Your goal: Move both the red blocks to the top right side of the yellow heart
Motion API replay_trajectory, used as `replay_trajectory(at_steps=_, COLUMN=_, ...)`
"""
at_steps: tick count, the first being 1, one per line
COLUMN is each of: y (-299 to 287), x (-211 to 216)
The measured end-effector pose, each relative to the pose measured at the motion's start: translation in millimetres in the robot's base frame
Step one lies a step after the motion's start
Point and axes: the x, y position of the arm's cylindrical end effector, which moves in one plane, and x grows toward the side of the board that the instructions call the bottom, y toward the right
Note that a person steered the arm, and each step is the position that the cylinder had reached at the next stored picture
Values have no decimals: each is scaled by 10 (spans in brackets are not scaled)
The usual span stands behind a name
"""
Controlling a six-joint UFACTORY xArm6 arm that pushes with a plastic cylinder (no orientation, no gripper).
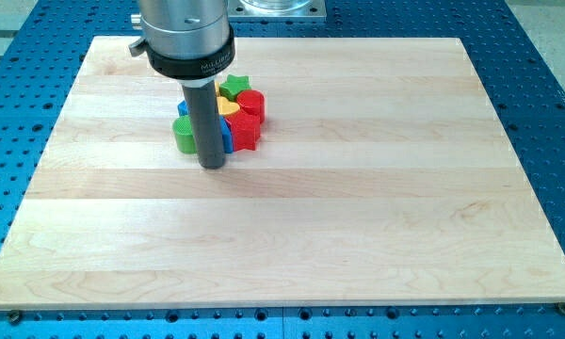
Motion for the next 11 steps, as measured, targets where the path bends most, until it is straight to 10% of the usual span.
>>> replay_trajectory(at_steps=9, y=609, x=-796)
replay_trajectory(at_steps=11, y=-92, x=-1106)
